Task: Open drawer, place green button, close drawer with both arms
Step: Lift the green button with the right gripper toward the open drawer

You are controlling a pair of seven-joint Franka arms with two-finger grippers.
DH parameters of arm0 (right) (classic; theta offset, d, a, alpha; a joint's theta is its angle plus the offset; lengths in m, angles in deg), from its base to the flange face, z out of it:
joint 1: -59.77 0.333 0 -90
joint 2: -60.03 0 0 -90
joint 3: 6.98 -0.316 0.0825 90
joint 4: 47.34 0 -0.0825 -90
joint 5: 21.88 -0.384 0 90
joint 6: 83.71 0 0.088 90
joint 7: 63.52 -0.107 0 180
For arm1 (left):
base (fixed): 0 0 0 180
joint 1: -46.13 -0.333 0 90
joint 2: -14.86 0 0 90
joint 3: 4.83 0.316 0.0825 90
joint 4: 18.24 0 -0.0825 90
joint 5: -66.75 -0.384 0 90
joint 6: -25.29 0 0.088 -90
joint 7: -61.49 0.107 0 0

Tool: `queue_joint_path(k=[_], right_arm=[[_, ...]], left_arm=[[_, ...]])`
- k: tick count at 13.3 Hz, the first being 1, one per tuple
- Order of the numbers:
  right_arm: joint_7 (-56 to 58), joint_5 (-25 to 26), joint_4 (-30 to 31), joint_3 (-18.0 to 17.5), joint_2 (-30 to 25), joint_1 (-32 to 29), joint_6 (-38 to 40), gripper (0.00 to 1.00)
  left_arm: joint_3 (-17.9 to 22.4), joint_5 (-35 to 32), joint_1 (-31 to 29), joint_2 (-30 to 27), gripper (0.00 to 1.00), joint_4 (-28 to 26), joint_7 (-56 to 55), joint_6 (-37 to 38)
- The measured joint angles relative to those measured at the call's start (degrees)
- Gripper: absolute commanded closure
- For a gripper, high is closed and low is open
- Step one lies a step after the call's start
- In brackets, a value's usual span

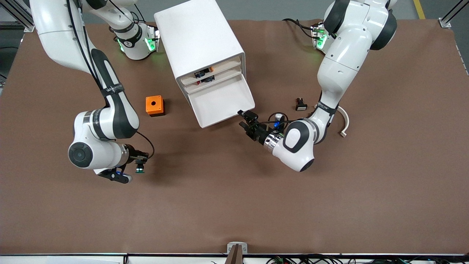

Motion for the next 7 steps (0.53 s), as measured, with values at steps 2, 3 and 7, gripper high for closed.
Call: queue_joint_path(k=[2, 3, 7], right_arm=[[-6.2, 0.0, 0.0, -0.2, -2.2, 1.1, 3.0, 1.00], [-10.3, 0.0, 0.0, -0.4, -3.2, 2.3, 4.1, 1.00], [-29.5, 0.0, 0.0, -0.7, -6.6, 10.2, 7.0, 1.00]], left_arm=[[0.0, -4.3, -3.1, -0.9, 0.01, 0.5, 0.1, 2.6], [0.0, -5.9, -5.0, -1.3, 0.01, 1.2, 0.2, 4.7], [-0.1, -12.2, -11.6, -2.4, 0.01, 3.9, 2.8, 9.4]])
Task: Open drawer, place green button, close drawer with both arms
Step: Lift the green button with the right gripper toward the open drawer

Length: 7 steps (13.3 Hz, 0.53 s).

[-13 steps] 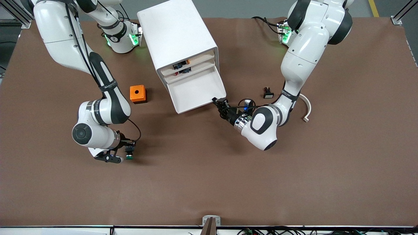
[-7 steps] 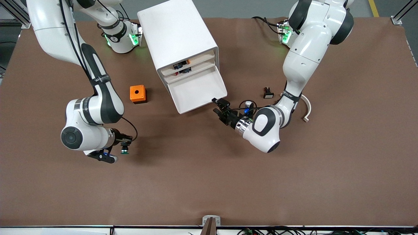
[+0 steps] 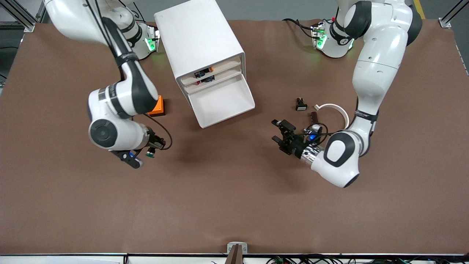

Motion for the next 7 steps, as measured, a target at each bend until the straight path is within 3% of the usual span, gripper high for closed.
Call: queue_joint_path(k=[7], right_arm=[[-28.9, -3.7, 1.2, -0.2, -1.1, 10.9, -3.1, 1.00]], left_arm=[[-0.3, -13.9, -0.5, -7.0, 0.00, 4.5, 13.3, 0.2]])
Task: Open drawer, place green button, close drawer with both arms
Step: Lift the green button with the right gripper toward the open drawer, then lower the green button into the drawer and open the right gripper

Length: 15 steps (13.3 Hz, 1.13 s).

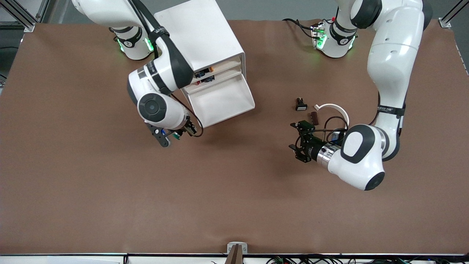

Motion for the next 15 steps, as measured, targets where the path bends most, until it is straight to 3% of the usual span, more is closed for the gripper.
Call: queue_joint_path(k=[4, 8, 12, 15], right_arm=[[-13.3, -0.1, 6.2, -0.1, -1.5, 7.7, -8.3, 1.00], [-22.8, -0.1, 7.8, 0.0, -1.5, 13.8, -14.5, 0.96], [-25.2, -0.1, 9.7, 0.0, -0.3, 15.1, -19.0, 0.60], [-25.5, -0.1, 9.9, 0.1, 0.8, 15.2, -19.6, 0.24]], left_arm=[[0.2, -10.4, -0.1, -5.2, 0.00, 0.2, 9.2, 0.0], [0.4, -18.6, -0.2, -10.8, 0.00, 0.2, 21.3, -0.1], [0.2, -22.7, 0.5, -13.9, 0.00, 0.1, 27.0, 0.0], [0.1, -23.3, 0.6, -15.4, 0.00, 0.1, 28.9, 0.0]])
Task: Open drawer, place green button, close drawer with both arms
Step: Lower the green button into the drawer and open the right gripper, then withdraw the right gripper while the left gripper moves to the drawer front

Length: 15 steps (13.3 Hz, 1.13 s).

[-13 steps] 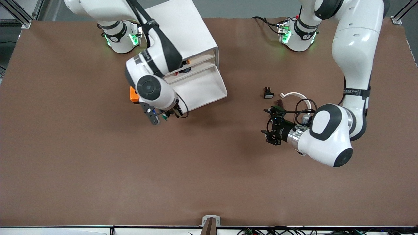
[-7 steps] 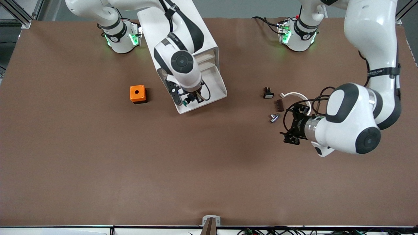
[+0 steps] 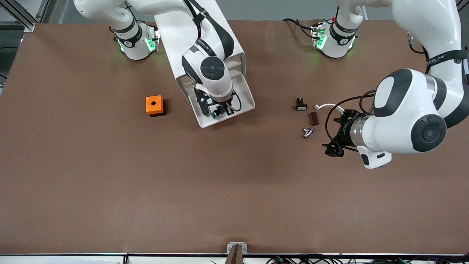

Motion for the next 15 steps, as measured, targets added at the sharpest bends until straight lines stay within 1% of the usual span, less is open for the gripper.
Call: queue_joint_path(k=[1, 2, 4, 6, 9, 11, 12, 15], right_arm=[[0.0, 0.0, 0.0, 0.2, 0.0, 0.0, 0.0, 0.04], [0.7, 0.0, -0.1, 0.3, 0.0, 0.0, 0.1, 0.00], [3.1, 0.0, -1.0, 0.8, -0.1, -0.4, 2.4, 0.00], [4.2, 0.4, -3.5, 1.3, -0.3, -1.4, 5.8, 0.00], [10.1, 2.7, -7.2, 1.8, -1.3, -6.1, 7.7, 0.00], [18.4, 3.0, -9.0, 1.9, -2.4, -10.6, 9.0, 0.00], [23.3, 3.0, -10.5, 2.0, -2.8, -12.8, 10.8, 0.00], [37.6, 3.0, -15.4, 2.1, -3.4, -20.0, 17.6, 0.00]], left_arm=[[0.0, -0.5, 0.0, -0.5, 0.00, 0.0, 1.7, 0.0], [-0.1, -1.8, 0.2, -0.9, 0.00, 0.0, 3.8, 0.0], [-0.1, -5.0, 1.6, -1.5, 0.00, 0.0, 6.4, 0.0], [-0.2, -7.0, 3.7, -1.6, 0.00, -0.1, 9.8, -0.3], [-0.3, -7.4, 5.5, -1.5, 0.00, -0.9, 15.5, -2.7], [-0.5, -7.5, 7.5, -0.5, 0.00, -2.3, 16.4, -8.9], [-0.6, -7.6, 8.8, 0.7, 0.00, -2.9, 16.5, -11.8], [-0.8, -8.2, 13.9, 6.7, 0.00, -3.6, 17.3, -19.9]])
